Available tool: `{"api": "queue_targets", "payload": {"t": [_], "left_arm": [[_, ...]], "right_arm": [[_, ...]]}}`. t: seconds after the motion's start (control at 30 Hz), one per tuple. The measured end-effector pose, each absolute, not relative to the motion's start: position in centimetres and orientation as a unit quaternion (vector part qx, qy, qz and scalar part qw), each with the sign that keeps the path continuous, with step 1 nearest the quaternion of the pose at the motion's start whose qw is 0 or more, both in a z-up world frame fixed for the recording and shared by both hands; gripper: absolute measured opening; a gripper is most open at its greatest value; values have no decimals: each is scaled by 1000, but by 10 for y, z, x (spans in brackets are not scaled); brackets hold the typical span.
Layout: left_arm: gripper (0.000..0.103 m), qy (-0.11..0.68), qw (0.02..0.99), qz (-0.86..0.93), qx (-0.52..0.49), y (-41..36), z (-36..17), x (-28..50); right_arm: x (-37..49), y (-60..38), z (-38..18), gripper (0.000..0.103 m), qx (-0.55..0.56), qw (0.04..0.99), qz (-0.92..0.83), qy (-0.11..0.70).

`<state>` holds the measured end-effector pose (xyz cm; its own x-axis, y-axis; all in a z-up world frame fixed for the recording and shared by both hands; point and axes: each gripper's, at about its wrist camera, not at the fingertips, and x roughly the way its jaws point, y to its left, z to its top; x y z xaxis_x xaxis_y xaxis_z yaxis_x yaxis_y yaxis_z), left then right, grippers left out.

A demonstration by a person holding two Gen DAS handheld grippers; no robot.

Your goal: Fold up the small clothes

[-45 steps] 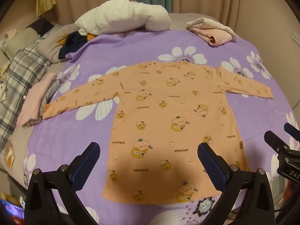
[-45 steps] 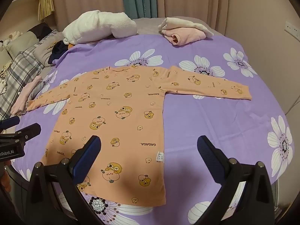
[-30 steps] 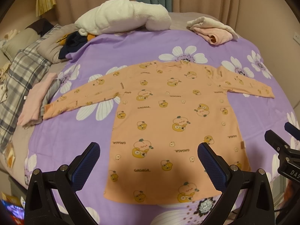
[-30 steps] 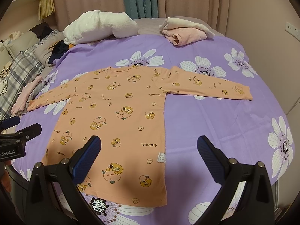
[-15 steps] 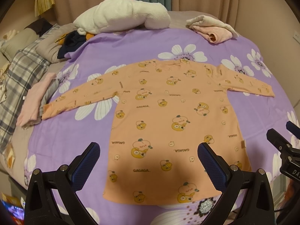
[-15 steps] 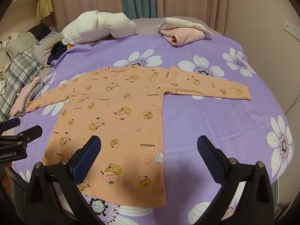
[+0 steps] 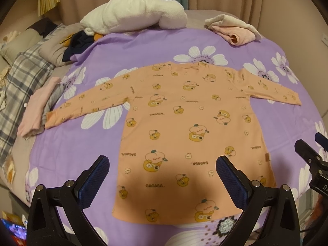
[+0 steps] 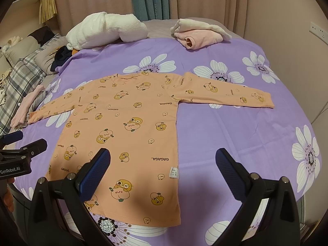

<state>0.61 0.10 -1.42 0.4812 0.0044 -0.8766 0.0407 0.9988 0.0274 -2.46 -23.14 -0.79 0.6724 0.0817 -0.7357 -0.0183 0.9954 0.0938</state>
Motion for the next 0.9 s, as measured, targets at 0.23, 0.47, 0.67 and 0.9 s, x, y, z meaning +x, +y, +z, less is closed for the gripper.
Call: {"api": "queue_targets", "payload": {"t": [0.23, 0.47, 0.67, 0.9], "left_arm": [[103, 507, 862, -17, -5, 4, -19, 13], [103, 507, 862, -13, -17, 5, -31, 27], [103, 529, 835, -81, -124, 10, -57, 45], [103, 530, 824, -98, -176, 11, -80, 71]], "right_arm": [[-21, -237, -10, 103, 37, 907, 22, 419], [-12, -249, -21, 103, 72, 891, 19, 447], [4, -299, -50, 103, 212, 848, 69, 480], [17, -395, -93, 103, 386, 817, 14, 428]]}}
